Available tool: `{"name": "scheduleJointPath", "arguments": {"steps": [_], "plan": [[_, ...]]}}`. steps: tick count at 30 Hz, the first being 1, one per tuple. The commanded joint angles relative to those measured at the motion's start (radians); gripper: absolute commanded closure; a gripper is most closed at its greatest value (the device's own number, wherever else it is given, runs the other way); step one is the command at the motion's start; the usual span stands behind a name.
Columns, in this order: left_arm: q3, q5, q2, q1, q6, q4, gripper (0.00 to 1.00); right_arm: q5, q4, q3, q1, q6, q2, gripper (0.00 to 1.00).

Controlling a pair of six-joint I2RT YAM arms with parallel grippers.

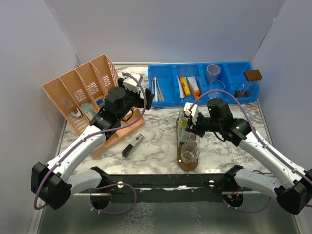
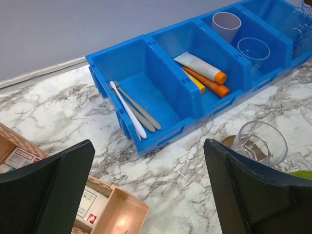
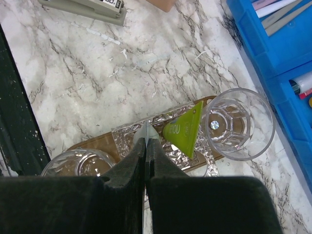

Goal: Prepare toiletry sets of a toothbrush and toothpaste on the tray
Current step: Place the toothpaste in the toothpaste holder.

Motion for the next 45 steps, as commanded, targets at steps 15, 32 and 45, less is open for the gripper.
{"name": "scheduleJointPath", "arguments": {"steps": [15, 32, 45], "plan": [[0.034, 0.025, -0.013, 0.004, -0.013, 0.003, 0.01, 0.056, 0.077, -0.048, 0.028, -0.007, -0.018, 0.86], [0.025, 0.012, 0.014, 0.004, -0.008, 0.01, 0.01, 0.093, 0.054, 0.117, 0.027, 0.203, -0.127, 0.47], [-0.06, -0.095, 0.053, 0.004, 0.001, 0.091, 0.01, 0.581, 0.183, 0.132, 0.028, 0.512, -0.139, 0.36]]}}
